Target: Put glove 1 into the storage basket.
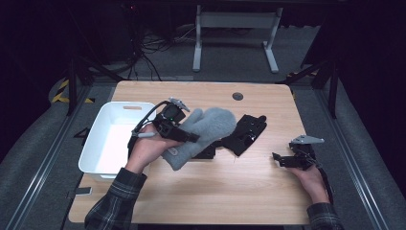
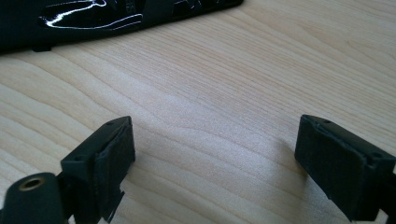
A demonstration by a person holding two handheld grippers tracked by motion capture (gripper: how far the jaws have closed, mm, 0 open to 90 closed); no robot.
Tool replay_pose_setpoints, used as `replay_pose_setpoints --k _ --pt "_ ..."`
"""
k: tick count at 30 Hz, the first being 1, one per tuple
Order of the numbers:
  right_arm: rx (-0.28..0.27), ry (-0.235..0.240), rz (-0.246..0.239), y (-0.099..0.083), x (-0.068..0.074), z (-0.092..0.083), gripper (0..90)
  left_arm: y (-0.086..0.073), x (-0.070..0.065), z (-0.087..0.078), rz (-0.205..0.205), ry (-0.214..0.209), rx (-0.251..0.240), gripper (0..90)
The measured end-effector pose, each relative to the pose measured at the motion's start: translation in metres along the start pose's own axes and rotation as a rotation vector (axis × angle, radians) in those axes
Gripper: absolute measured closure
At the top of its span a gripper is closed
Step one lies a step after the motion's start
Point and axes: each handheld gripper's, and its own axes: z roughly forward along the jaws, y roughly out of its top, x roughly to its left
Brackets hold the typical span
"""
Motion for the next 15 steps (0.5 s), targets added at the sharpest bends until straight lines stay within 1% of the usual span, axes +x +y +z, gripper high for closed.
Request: replay_pose_setpoints --k 3,7,9,11,12,13,15 --pt "0.000 0.001 0.000 0.000 0.000 0.000 12.5 -0.005 0.006 -0.011 -0.014 0.020 -0.003 66.0" --pt "0.000 0.001 -0.001 0.000 0.000 0.000 12.5 -0.012 0.016 -0.026 -0.042 0.048 -0.023 66.0" --pt "0.000 0.002 -0.001 0.000 0.000 0.000 12.6 -0.016 0.022 -0.032 -0.059 0.064 -0.035 66.0" --pt "0.000 0.003 -0.002 0.000 0.000 0.000 12.5 -0.022 0.030 -0.040 -0.088 0.079 -0.045 66.0" --pt "0.000 0.003 -0.002 0.000 0.000 0.000 12.5 -0.022 0.030 -0.040 -0.088 0.079 -0.045 66.0" --pt "0.000 0.003 -0.002 0.000 0.000 0.000 12.5 -0.025 0.033 -0.044 -0.095 0.086 -0.049 66.0" --pt "0.000 0.003 -0.002 0.000 0.000 0.000 12.5 -0.031 0.039 -0.052 -0.124 0.100 -0.065 66.0"
